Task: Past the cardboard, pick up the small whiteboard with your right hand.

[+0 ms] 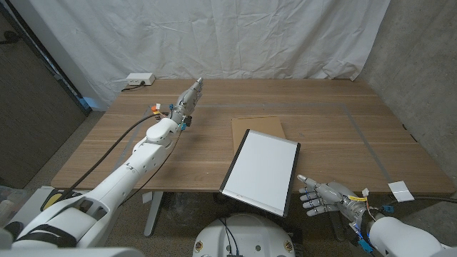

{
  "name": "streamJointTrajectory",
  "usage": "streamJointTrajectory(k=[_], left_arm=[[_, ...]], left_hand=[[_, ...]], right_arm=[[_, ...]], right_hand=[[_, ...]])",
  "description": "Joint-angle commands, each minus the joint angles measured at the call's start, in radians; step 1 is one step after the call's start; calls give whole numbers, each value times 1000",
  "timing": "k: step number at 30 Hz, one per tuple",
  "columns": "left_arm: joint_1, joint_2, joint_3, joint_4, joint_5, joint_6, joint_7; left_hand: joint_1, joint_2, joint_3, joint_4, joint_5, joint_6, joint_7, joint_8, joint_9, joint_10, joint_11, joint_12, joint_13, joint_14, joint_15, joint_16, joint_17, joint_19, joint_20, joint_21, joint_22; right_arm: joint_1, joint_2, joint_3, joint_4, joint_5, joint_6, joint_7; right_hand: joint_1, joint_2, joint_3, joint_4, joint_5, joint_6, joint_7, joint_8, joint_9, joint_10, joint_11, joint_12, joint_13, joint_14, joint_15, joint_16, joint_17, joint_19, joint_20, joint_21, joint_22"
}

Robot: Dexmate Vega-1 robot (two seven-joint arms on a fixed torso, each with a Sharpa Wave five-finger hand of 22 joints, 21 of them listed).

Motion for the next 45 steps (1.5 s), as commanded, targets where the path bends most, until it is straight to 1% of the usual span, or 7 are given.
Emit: streamJointTrajectory(k=[1,14,21,26,30,38,45], left_arm=[[-5,2,-5,7,-2,-7,-3],[-1,4,-7,12,-9,-6,-10],[-1,-1,-8,29,-15,-13,-17],[-4,-5,-8,36,-18,-20,-25],[-2,-2,-8,33,-17,-18,-24],[4,-6,-11,37,-19,-24,-16],[6,-8,-11,41,-20,-26,-15]], left_hand=[[3,7,-7,0,-2,-6,2,1,3,-3,-5,-3,3,-7,2,2,4,-9,-43,-2,4],[4,8,-9,0,-2,-6,2,1,3,-2,-4,-2,3,-8,1,2,4,-10,-43,-2,4],[4,9,-10,0,-2,-6,2,1,3,-1,-4,-2,3,-8,2,2,3,-10,-44,-2,4],[5,9,-10,0,-2,-6,2,2,3,-1,-5,-2,3,-6,3,3,3,-10,-44,-2,4],[5,10,-11,0,-2,-6,2,2,3,-2,-6,-2,3,-8,2,2,3,-11,-44,-2,4],[5,10,-12,0,-2,-6,2,2,3,-4,-3,-3,3,-8,3,2,3,-11,-43,-2,4],[5,11,-13,0,-2,-6,2,2,3,-3,-4,-2,3,-7,3,3,4,-12,-42,-2,4]], right_arm=[[31,-39,5,21,131,5,-21],[45,-78,31,32,259,2,-5],[42,-93,39,18,298,1,-17],[54,-106,39,14,331,-16,-24],[72,-129,39,13,361,-42,-19],[126,-199,53,23,443,-103,29],[176,-244,47,43,501,-139,42]], right_hand=[[16,2,2,-8,4,2,-1,1,2,-3,-1,-1,3,-7,0,-1,5,-5,0,-7,2],[32,7,7,-16,5,3,-3,3,2,-3,-5,-2,4,4,-10,6,5,-3,-2,-11,3],[50,9,11,-25,5,-2,-25,1,2,-26,-10,-12,4,-19,-4,-2,6,-8,3,-19,4],[57,-10,2,-35,4,-44,-21,-12,3,-54,-12,-23,5,-44,3,-6,5,-18,10,-30,4],[57,-22,-8,-39,7,-81,-12,-19,3,-80,-3,-31,6,-73,15,-9,6,-31,18,-41,5],[66,-27,-18,-45,17,-147,-4,-22,4,-148,5,-48,7,-136,50,-13,8,-71,43,-68,6],[65,-28,-26,-46,23,-194,0,-26,4,-190,14,-56,8,-175,60,-12,9,-97,55,-85,8]])
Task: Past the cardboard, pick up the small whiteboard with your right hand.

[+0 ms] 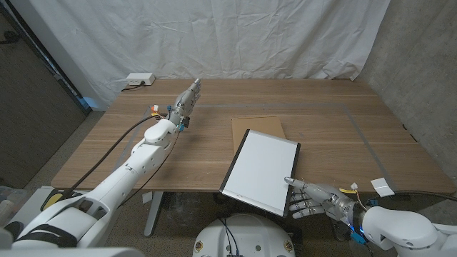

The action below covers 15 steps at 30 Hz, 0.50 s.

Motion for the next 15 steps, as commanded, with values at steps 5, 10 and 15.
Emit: streamJointTrajectory(k=[5,10,15], left_arm=[[8,-4,-6,8,-7,-10,4],[9,-3,-7,9,-8,-9,5],[10,-5,-8,17,-11,-14,0]], left_hand=[[1,8,-4,1,-2,-6,3,2,3,-4,-5,-3,3,-6,4,3,3,-12,-42,-2,4],[1,8,-5,1,-3,-6,2,2,3,-3,-4,-2,3,-7,4,3,3,-13,-42,-2,4],[2,8,-6,2,-3,-6,2,2,3,-3,-5,-2,3,-6,5,3,3,-13,-42,-2,4]], right_arm=[[102,-110,-1,32,133,-72,30],[119,-125,-7,36,154,-74,20],[127,-131,-14,43,172,-64,10]], right_hand=[[-1,-10,-8,1,8,-13,7,3,4,-12,3,1,3,-4,2,2,5,-8,4,-6,6],[-2,-9,-9,2,9,-12,11,5,4,-10,4,3,3,-2,3,4,5,-7,2,-6,6],[-1,-6,-10,1,11,-10,14,8,4,-2,8,8,4,-1,0,6,5,-6,1,-7,6]])
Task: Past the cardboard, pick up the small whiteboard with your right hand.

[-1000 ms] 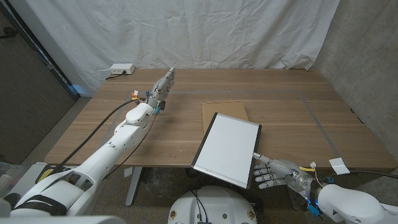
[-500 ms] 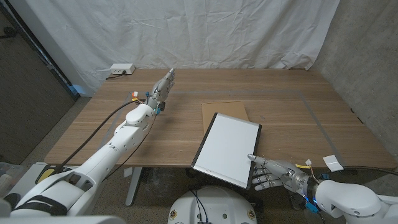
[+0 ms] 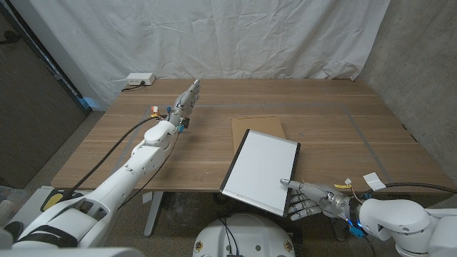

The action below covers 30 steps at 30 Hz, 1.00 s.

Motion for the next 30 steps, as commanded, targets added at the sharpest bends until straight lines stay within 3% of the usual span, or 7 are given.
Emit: streamJointTrajectory(k=[1,4,16,30], left_arm=[[4,-3,-4,12,-7,-7,-2],[5,-2,-5,14,-8,-8,-3],[-14,-12,-4,52,-16,-21,-29],[-30,-10,-2,69,-17,-15,-45]], left_hand=[[2,8,-2,-3,-3,-6,3,2,3,-4,-4,-2,4,-6,5,3,3,-13,-42,-2,4],[2,9,-2,-3,-3,-5,2,2,3,-3,-5,-2,4,-6,4,3,3,-14,-41,-2,4],[2,10,-4,-3,-3,-6,2,2,4,-4,-4,-2,4,-7,5,3,4,-14,-41,-2,4],[3,11,-6,-3,-3,-6,2,2,4,-5,-5,-2,4,-7,4,3,4,-15,-41,-2,4]], right_arm=[[41,-37,-15,18,61,-3,-18],[41,-38,-17,19,70,3,-26],[75,-55,-35,29,139,-7,-48],[73,-65,-59,47,183,37,-76]], right_hand=[[1,-5,-8,-1,7,13,11,14,4,21,2,15,3,11,-9,10,5,4,-7,-5,2],[3,-3,-10,-2,9,26,20,21,3,45,1,26,3,19,-24,13,5,12,-10,-5,2],[7,2,-10,-3,12,28,22,22,3,54,2,30,2,33,-30,18,5,21,-13,-4,3],[17,12,-6,-6,14,28,21,24,2,52,0,31,1,40,-34,20,5,29,-19,-3,3]])
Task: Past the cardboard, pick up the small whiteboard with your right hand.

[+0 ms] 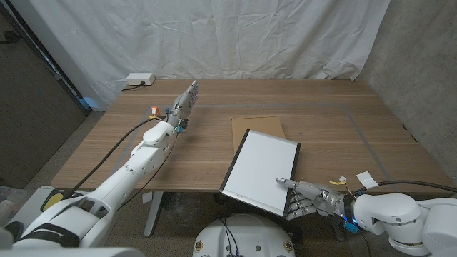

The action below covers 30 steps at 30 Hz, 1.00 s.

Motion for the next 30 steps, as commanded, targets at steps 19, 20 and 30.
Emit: streamJointTrajectory(k=[19,20,30], left_arm=[[-23,-1,3,15,-1,-2,-21],[-22,-1,2,13,-2,-1,-20],[-14,6,-3,0,-2,2,-9]], left_hand=[[4,13,-4,2,-3,-6,1,2,4,-4,-6,-1,4,-7,5,3,4,-10,-46,-2,4],[4,13,-4,2,-3,-6,1,2,4,-3,-6,-1,4,-6,5,3,4,-10,-46,-2,4],[4,14,-6,1,-3,-6,1,2,4,-3,-5,-1,4,-6,3,3,4,-9,-45,-1,4]], right_arm=[[-29,-18,-40,36,63,125,-36],[-27,-20,-42,39,65,128,-35],[-17,-24,-53,55,84,157,-44]], right_hand=[[118,59,42,-45,7,97,-24,45,14,65,-24,28,0,69,-52,15,4,44,-33,3,7],[130,65,47,-48,5,108,-26,49,16,78,-32,33,0,72,-56,14,4,47,-38,4,7],[243,135,101,-72,-28,237,-60,94,37,228,-76,74,-1,151,-136,40,32,74,-77,23,16]])
